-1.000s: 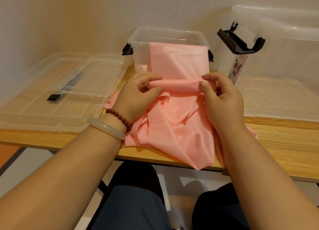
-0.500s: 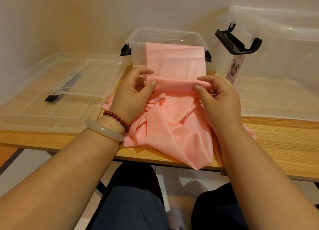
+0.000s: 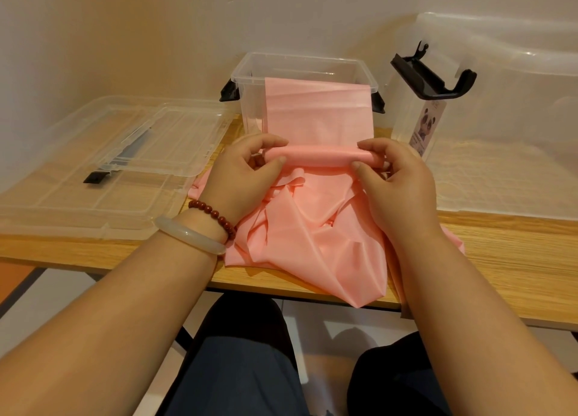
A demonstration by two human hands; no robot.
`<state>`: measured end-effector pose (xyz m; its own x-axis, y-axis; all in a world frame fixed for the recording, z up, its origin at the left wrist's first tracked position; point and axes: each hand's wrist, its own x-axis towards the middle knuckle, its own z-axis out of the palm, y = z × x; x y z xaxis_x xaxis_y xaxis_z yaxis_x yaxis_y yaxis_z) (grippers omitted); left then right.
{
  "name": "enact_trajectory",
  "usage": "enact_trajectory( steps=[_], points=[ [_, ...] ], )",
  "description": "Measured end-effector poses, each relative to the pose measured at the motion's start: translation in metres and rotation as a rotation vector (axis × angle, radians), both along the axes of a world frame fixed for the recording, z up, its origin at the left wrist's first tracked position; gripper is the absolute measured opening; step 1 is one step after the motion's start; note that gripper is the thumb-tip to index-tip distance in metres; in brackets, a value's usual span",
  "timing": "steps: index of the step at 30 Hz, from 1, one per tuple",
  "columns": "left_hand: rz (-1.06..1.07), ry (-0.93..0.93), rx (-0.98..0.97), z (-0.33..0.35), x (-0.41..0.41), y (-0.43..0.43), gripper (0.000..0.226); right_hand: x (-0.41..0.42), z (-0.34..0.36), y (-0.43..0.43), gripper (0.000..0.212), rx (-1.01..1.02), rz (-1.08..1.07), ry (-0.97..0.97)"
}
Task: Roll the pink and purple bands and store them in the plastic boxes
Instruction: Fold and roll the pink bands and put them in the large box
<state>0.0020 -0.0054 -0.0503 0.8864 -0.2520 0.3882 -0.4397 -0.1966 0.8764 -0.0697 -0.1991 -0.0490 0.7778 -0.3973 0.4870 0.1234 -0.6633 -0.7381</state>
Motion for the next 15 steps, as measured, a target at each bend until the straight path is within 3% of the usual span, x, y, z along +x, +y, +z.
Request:
enact_trajectory(
  steps=[4,15],
  points=[
    [0.039,-0.015,0.030,-0.0009,-0.0001,-0.0008,0.020,-0.0010,0.0007,0.0012,0.015,0.026,-0.001,-0.011],
    [0.026,0.062,-0.110,0.0011,-0.0041,-0.0003,0.017,-0.0018,0.0020,0.0018,0.017,0.050,0.035,-0.026]
  ],
)
